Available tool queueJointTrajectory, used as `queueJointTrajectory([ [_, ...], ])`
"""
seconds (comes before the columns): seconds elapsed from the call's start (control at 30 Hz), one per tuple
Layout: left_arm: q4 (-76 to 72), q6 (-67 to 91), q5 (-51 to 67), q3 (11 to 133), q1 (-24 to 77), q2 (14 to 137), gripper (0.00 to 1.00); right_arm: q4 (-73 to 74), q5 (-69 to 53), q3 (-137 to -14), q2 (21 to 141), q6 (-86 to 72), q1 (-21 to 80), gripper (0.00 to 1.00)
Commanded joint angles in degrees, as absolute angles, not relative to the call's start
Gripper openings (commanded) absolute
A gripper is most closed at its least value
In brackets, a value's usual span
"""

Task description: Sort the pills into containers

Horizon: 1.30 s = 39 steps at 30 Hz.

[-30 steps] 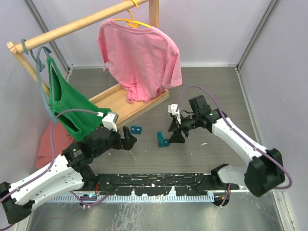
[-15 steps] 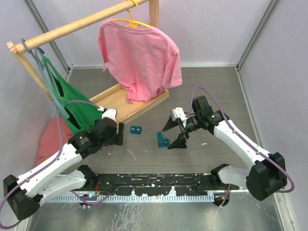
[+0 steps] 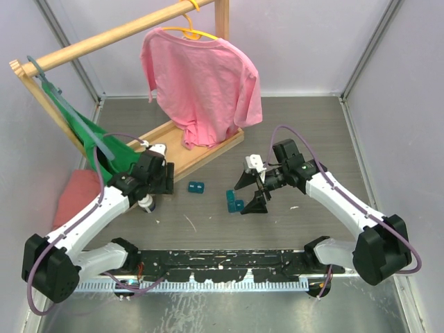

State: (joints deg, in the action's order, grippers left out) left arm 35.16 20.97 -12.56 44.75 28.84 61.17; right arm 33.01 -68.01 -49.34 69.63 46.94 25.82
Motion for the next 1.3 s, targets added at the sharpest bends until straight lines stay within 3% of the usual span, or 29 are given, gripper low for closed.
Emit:
queueJointTrajectory([
  [0.0, 30.57, 19.88, -11.34, 47.34, 27.32, 62.22, 0.62, 31.73, -68.47, -50.8, 69.87, 46.43, 26.06, 0.93],
  [0.8, 27.34, 20.57, -9.57, 46.63, 25.08, 65.88, 0.52, 33.05, -68.55, -51.34, 71.29, 46.53, 26.06, 0.93],
  [1.13, 29.96, 25.47, -1.64, 46.39, 25.04, 62.24, 0.1, 33.72, -67.93, -51.61, 71.05, 46.91, 25.82, 0.93],
  [1.27, 29.81, 32.4, 6.13, 43.83, 25.36, 56.44, 0.01, 36.69, -69.51, -52.3, 70.18, 50.59, 25.52, 0.93],
])
